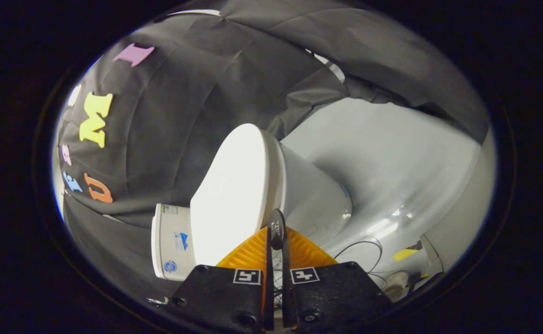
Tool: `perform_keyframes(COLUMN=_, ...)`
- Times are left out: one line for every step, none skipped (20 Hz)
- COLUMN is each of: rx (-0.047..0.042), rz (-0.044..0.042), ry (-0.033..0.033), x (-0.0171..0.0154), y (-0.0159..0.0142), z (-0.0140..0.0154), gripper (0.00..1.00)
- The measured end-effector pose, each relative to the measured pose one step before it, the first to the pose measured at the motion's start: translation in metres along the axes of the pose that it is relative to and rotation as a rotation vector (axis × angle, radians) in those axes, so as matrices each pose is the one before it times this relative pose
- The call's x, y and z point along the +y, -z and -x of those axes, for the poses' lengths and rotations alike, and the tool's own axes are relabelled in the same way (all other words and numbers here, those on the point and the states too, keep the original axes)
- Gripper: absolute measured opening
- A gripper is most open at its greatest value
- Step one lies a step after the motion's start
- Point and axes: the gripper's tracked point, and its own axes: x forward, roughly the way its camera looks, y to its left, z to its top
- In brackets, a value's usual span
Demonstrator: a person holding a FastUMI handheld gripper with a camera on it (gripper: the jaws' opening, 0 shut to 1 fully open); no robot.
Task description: Open the toilet lid.
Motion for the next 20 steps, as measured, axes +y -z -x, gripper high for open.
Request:
perform_keyframes(rx=-0.0055, rz=0.00546, ry=-0.00161, x=0.00763, y=-0.00204, z=0.00313, gripper=0.1)
perform_keyframes(rx=-0.00656, rz=0.00666, ry=-0.0029, x=0.0072, y=-0.00205, z=0.00205, gripper=0.1)
perform_keyframes(rx=-0.00575, rz=0.00506, ry=-0.00488, x=0.00582, y=-0.00103, z=0.00337, gripper=0.1)
perform_keyframes(rx=-0.0073, rz=0.00462, ry=-0.00298, x=0.00358, y=-0.00166, z=0.00283, gripper=0.1)
perform_keyframes(rx=-0.00289, rz=0.00254, ry=-0.00343, x=0.00234, y=0.00008, z=0.00289, gripper=0.1)
perform_keyframes(rx=-0.00591, rz=0.00524, ry=-0.00744, x=0.0034, y=-0.00218, z=0.00246, gripper=0.1)
perform_keyframes(rx=-0.00391, rz=0.00346, ry=-0.00885, x=0.00521, y=0.00001, z=0.0045, gripper=0.1)
perform_keyframes(rx=-0.00548, rz=0.00428, ry=-0.00762, x=0.00518, y=-0.00141, z=0.00421, gripper=0.1)
perform_keyframes(rx=-0.004, rz=0.00255, ry=-0.00899, x=0.00774, y=-0.00129, z=0.00225, gripper=0.1)
perform_keyframes(rx=-0.00608, rz=0.00412, ry=-0.00886, x=0.00629, y=-0.00218, z=0.00271, gripper=0.1)
perform_keyframes(rx=-0.00463, rz=0.00444, ry=-0.00744, x=0.00615, y=-0.00069, z=0.00382, gripper=0.1)
perform_keyframes(rx=-0.00463, rz=0.00959, ry=-0.00449, x=0.00536, y=-0.00129, z=0.00163, gripper=0.1)
perform_keyframes(rx=-0.00416, rz=0.00998, ry=-0.00658, x=0.00705, y=-0.00101, z=0.00368, gripper=0.1)
perform_keyframes(rx=-0.0023, rz=0.01822, ry=-0.00513, x=0.00622, y=-0.00059, z=0.00337, gripper=0.1)
perform_keyframes(rx=-0.00517, rz=0.02047, ry=-0.00686, x=0.0054, y=0.00091, z=0.00372, gripper=0.1)
perform_keyframes(rx=0.00137, rz=0.00965, ry=-0.0038, x=0.00396, y=-0.00132, z=0.00256, gripper=0.1)
perform_keyframes(rx=-0.00109, rz=-0.00229, ry=-0.01, x=0.00615, y=-0.00101, z=0.00178, gripper=0.1)
perform_keyframes(rx=-0.00394, rz=-0.00228, ry=-0.00974, x=0.00708, y=-0.00137, z=0.002, gripper=0.1)
perform_keyframes(rx=-0.00211, rz=0.00816, ry=-0.01025, x=0.00799, y=-0.00107, z=0.00186, gripper=0.1)
perform_keyframes(rx=-0.00214, rz=0.01323, ry=-0.00974, x=0.0102, y=0.00041, z=0.00158, gripper=0.1)
